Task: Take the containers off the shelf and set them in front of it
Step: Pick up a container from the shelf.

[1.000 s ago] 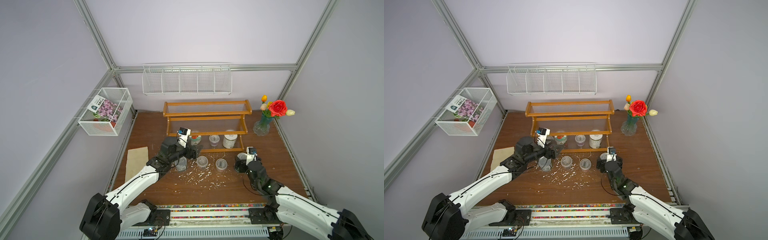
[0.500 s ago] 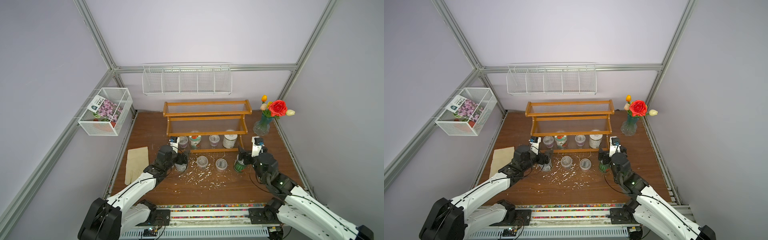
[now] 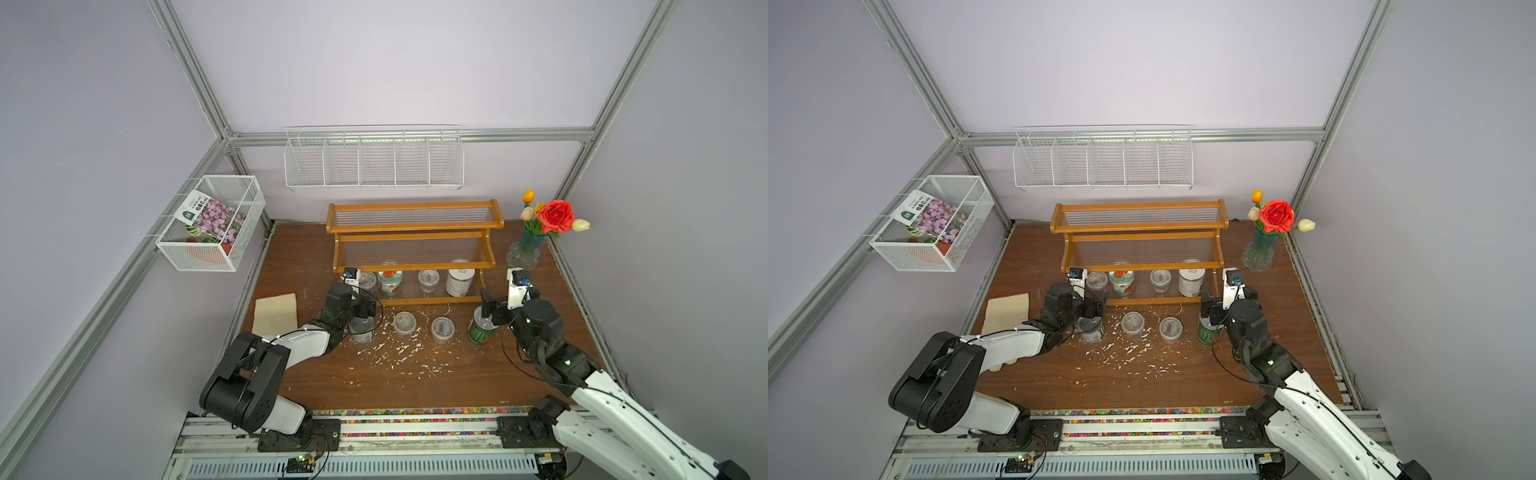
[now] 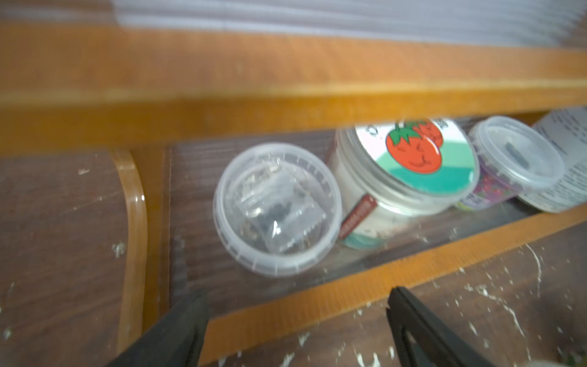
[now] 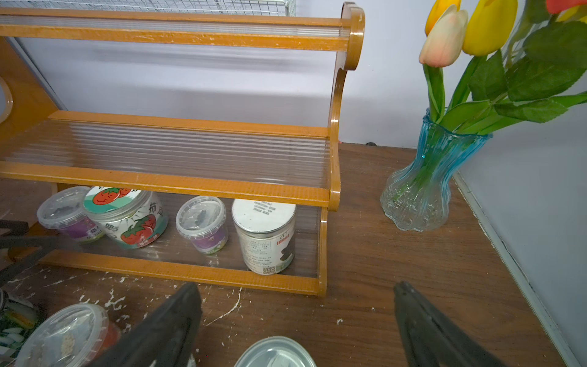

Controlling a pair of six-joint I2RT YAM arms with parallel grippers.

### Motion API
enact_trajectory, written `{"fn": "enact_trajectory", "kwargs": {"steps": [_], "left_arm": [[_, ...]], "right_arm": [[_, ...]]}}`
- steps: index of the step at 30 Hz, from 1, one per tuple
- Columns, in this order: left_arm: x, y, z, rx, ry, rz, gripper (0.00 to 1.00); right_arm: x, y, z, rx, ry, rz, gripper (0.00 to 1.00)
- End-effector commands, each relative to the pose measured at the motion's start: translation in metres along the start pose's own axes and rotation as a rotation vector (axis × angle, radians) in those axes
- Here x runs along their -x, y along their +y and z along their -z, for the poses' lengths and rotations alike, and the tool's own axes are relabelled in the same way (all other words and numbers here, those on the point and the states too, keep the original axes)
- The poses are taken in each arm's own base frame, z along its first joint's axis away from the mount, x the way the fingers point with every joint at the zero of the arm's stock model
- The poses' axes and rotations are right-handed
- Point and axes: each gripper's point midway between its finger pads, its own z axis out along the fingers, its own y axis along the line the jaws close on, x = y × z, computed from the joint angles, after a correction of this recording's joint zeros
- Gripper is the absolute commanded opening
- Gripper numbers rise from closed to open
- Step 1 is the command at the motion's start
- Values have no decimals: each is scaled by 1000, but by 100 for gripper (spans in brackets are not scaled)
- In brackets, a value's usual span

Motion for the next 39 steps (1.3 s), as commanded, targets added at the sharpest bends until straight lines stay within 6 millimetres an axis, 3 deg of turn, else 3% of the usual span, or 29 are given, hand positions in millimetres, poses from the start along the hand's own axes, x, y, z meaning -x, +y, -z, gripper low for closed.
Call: {"fn": "enact_trajectory", "kwargs": {"steps": [1,18,26,32,39], "left_arm": [[27,0,-8,6,-88,-9,92],[17,12,-35,50,-89,-14,90],[17,12,-43,55,-73,-41,80],[10,11,-39,49,-46,-55,69],[15,9,-22,40,-54,-67,64]], "right_arm": [[11,-4,5,-1,-22,6,97],[9,-8,3,-6,-22,20,97],[11,-9,4,-4,-30,23,97],[14,-7,3,5,-37,21,97],[13,-4,1,16,-35,21,97]]}}
